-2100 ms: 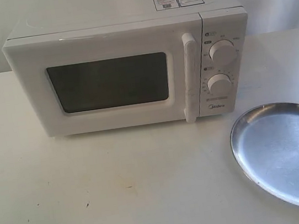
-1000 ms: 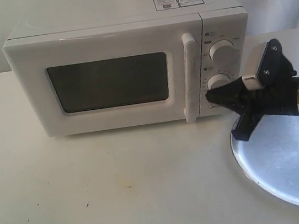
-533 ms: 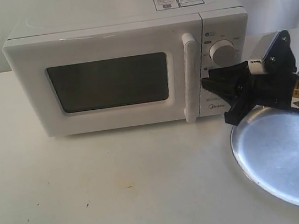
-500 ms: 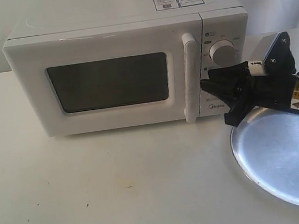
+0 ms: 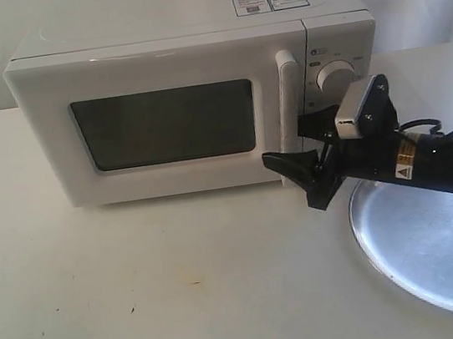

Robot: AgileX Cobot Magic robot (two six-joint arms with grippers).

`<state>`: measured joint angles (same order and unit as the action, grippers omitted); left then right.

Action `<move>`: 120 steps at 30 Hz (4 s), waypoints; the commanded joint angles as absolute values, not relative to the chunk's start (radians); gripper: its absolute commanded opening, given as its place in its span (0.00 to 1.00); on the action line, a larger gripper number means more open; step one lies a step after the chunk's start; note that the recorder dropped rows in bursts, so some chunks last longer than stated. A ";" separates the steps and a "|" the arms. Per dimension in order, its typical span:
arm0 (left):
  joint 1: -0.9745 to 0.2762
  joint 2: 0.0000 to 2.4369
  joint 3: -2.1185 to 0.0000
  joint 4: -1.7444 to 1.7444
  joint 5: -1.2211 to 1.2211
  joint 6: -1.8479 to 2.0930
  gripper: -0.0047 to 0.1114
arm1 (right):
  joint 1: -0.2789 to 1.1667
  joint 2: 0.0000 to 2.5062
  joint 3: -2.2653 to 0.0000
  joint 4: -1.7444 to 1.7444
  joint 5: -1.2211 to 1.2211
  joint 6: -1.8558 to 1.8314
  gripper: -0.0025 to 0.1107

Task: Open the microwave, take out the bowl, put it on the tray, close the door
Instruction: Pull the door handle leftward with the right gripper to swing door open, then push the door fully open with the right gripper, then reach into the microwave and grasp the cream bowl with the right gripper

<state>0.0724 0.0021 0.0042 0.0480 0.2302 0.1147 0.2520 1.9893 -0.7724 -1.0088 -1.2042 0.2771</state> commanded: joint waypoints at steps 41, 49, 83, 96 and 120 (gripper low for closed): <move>0.069 0.000 0.000 0.045 0.231 0.109 0.04 | 0.325 1.785 -0.814 -1.720 -1.221 0.688 0.45; 0.069 0.000 0.000 0.045 0.231 0.109 0.04 | 0.316 1.774 -0.749 -1.744 -0.876 0.991 0.43; 0.069 0.000 0.000 0.045 0.231 0.109 0.04 | 0.319 1.456 -0.796 -1.437 -0.873 0.957 0.02; 0.069 0.000 0.000 0.045 0.231 0.109 0.04 | 0.342 1.477 -0.778 -1.558 -1.095 0.768 0.02; 0.069 0.000 0.000 0.045 0.231 0.109 0.04 | 0.701 2.085 -1.195 -0.733 -0.683 -0.047 0.58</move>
